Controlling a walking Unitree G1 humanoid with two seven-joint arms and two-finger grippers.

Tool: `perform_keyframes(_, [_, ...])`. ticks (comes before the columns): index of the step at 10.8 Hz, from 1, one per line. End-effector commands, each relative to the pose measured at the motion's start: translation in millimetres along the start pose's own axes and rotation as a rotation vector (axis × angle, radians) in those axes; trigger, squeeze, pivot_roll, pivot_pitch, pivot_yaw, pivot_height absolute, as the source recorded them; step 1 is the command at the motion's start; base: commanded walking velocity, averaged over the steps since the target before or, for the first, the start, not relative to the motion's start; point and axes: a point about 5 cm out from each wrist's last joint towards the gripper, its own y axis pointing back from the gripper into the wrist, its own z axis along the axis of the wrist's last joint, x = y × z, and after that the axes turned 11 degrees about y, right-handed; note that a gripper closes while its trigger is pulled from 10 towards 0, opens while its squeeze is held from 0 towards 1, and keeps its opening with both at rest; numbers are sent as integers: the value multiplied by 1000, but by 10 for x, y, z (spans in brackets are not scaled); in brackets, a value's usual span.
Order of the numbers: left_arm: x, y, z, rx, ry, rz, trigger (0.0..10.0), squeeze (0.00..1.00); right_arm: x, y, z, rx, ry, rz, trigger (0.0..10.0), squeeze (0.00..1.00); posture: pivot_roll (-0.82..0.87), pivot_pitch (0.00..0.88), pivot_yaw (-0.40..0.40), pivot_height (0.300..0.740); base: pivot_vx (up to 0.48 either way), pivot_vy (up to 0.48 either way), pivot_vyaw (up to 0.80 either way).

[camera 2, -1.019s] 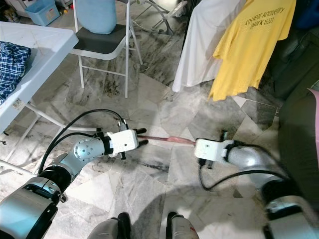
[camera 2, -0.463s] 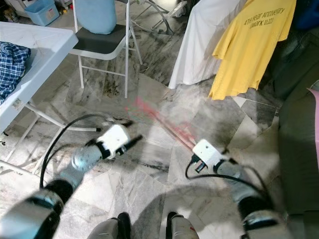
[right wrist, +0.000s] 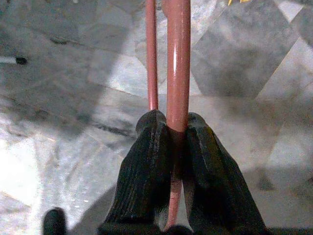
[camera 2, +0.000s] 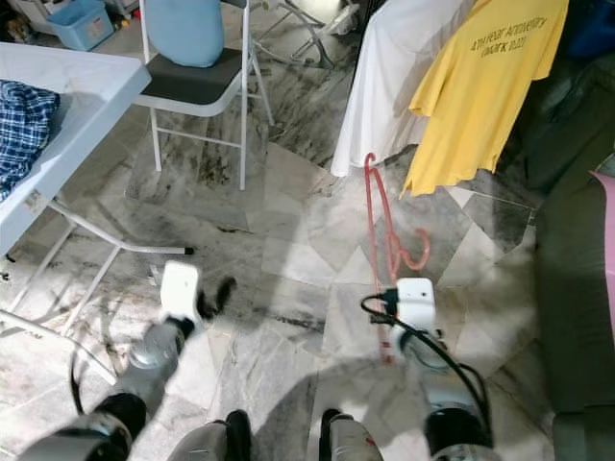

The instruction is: Hang hanger

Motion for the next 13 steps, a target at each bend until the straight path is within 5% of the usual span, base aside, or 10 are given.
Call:
perform_keyframes(1, [17,35,-75,30,37,11,10000,0,81,21,-74,42,-9,7,10000,0,-175,173,11,740,0,0,0])
perform_keyframes(5, [-56,18,-107,53,81,1,10000,0,275,44,-84,105,-40,-9,10000,0,-179,156,3,740,134,0,0])
perform_keyframes(13, [-240,-48,-67,53,107,-77,10000,0,324,-2,50,104,-6,-12,10000,0,-177,120,0,740,400,0,0])
